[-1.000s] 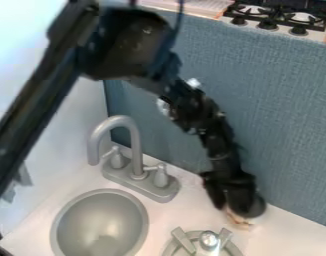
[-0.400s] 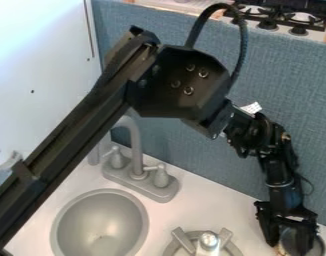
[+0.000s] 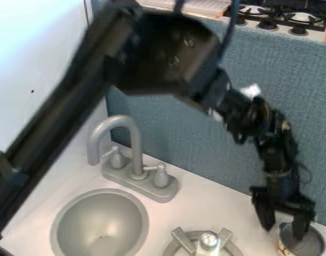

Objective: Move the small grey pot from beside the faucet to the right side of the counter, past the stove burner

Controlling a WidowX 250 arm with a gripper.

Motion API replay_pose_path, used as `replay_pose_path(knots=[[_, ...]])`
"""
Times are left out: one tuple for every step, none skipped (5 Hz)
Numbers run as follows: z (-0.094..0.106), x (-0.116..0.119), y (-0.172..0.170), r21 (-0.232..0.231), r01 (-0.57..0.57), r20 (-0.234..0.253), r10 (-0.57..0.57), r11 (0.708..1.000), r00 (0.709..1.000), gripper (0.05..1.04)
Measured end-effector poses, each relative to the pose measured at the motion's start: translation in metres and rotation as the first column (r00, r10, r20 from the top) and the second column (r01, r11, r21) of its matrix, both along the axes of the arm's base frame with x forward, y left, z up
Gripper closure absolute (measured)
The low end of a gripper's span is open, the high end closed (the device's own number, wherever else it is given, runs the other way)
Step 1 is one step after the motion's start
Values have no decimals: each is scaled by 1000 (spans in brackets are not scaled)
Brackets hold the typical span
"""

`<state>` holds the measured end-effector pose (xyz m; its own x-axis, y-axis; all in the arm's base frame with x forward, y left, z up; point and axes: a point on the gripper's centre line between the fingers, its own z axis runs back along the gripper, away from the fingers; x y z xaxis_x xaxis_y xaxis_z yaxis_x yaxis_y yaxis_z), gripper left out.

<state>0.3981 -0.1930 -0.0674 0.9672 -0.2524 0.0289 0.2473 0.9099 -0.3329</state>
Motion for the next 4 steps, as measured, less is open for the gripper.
replay_pose_path(knots=[[37, -4, 9, 60, -40, 85, 35, 997, 996, 83], [42, -20, 7, 81, -36, 63, 31, 996, 998, 83], [62, -57, 11, 253, -48, 47, 37, 966, 998, 83], [84, -99, -1, 331, -19, 77, -7, 944, 997, 83]])
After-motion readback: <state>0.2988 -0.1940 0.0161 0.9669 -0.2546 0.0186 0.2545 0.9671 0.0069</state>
